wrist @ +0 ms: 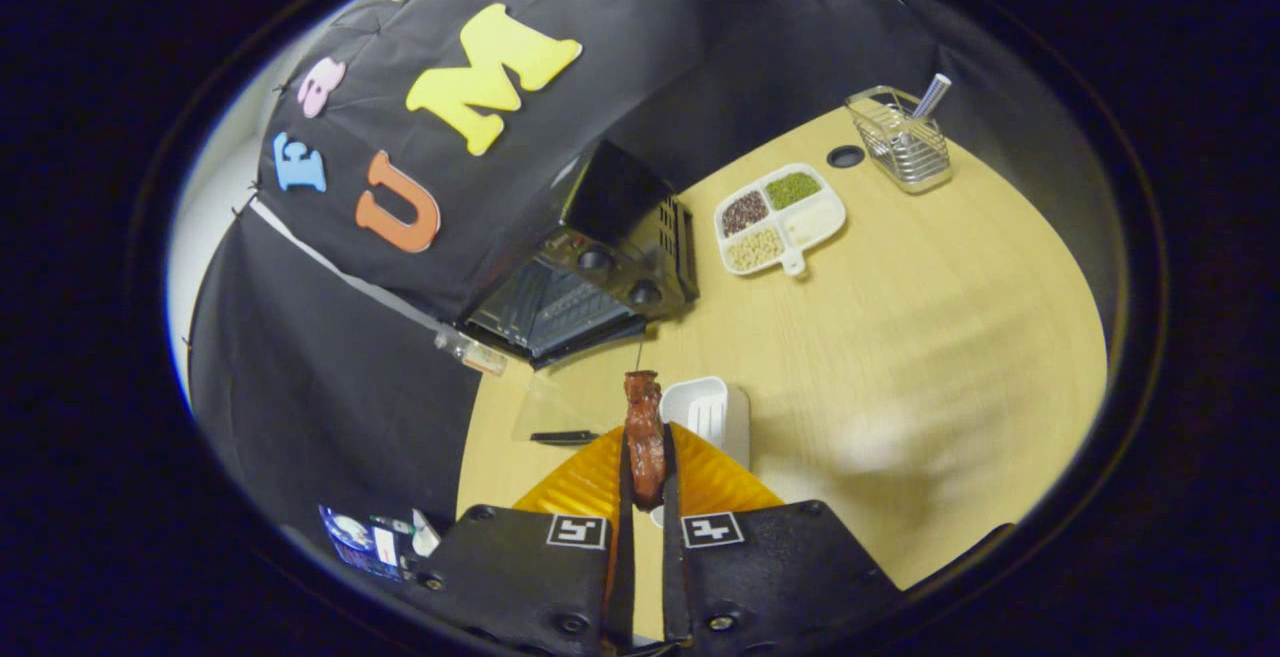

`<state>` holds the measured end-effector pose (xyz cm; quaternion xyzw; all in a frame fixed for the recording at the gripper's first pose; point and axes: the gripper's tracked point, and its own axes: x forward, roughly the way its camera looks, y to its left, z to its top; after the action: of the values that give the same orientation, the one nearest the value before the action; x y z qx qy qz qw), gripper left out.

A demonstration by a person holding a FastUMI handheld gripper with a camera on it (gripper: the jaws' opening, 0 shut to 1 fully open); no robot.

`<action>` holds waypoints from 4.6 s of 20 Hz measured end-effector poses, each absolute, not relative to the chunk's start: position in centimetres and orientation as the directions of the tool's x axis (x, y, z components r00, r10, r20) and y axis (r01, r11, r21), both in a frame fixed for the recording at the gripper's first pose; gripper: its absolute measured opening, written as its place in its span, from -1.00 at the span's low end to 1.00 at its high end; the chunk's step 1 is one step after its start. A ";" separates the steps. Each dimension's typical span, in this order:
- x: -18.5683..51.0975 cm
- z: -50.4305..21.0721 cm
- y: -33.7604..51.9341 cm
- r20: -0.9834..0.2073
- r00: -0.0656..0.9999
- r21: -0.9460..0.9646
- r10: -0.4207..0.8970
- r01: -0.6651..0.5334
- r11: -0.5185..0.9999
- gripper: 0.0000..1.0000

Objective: Open the toaster oven, put the food inside, and close the toaster oven door.

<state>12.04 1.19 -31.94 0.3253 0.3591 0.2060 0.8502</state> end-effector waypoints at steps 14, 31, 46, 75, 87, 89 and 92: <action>17.5 -29.1 17.0 -0.273 0.848 0.878 0.455 0.026 0.479 -0.72; 32.5 -36.2 27.6 -0.311 0.914 0.917 0.262 0.215 0.337 -0.72; 35.3 -37.7 27.0 -0.451 0.887 0.545 0.102 0.184 0.818 0.08; 12.0 -39.4 20.0 -0.626 0.759 0.039 0.179 -0.199 0.979 0.95; 11.2 -47.7 24.2 -0.738 0.645 0.058 0.199 -0.234 0.971 0.95; 11.9 -48.3 24.2 -0.741 0.646 0.049 0.184 -0.221 0.974 0.95; 13.1 -48.7 24.1 -0.739 0.653 0.032 0.166 -0.213 0.977 0.95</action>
<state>13.11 24.09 -48.67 -0.0287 0.4031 0.1043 0.9087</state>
